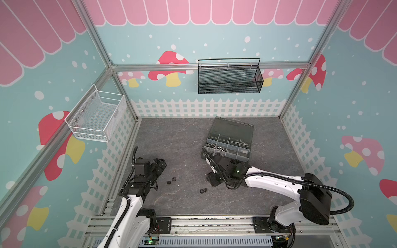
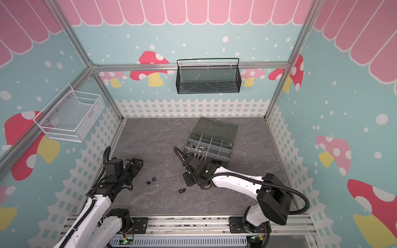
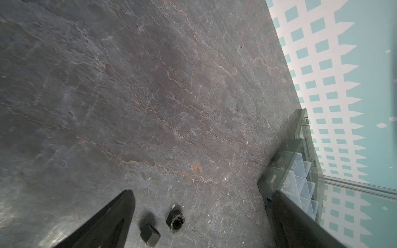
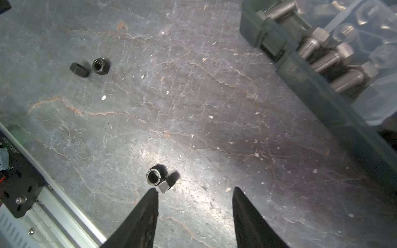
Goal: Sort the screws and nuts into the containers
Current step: 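Move the right gripper back over the two black hex nuts, then lower the right gripper around one black hex nut and close it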
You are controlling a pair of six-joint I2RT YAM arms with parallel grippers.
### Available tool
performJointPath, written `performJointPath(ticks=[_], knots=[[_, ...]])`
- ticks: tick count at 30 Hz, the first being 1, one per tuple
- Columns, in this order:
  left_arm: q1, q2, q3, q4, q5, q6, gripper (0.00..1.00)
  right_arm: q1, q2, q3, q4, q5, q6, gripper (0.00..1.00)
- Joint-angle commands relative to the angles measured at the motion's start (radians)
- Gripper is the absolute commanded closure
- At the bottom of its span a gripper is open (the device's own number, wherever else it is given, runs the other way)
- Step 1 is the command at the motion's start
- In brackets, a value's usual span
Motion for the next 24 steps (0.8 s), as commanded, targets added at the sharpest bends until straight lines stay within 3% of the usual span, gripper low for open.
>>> performJointPath(ticks=[1,11,24], knots=[[0.009,-0.004,-0.015,0.01,0.01,-0.014,0.0,0.045,0.05,0.019,-0.04,0.022,0.021,0.41],[0.012,-0.017,-0.006,-0.018,0.01,-0.016,0.0,0.142,0.153,0.088,-0.082,0.029,0.016,0.43],[0.014,-0.033,-0.003,-0.039,-0.007,-0.014,0.0,0.154,0.234,0.099,-0.123,0.055,0.031,0.47]])
